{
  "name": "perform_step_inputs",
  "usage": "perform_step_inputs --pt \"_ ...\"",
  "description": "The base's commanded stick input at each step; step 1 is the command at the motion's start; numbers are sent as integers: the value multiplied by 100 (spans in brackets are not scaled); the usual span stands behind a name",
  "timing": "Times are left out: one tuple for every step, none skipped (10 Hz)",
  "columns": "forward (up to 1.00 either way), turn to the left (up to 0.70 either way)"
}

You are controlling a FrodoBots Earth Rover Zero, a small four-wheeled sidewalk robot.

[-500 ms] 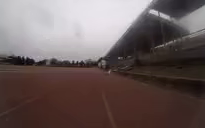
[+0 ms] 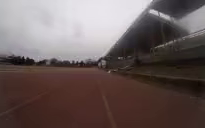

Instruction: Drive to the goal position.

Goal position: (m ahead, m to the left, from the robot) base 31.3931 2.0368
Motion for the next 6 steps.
perform_step_inputs --pt "70 0" --pt "70 0" --pt "70 0" --pt "74 0" --pt "79 0" --pt "84 0"
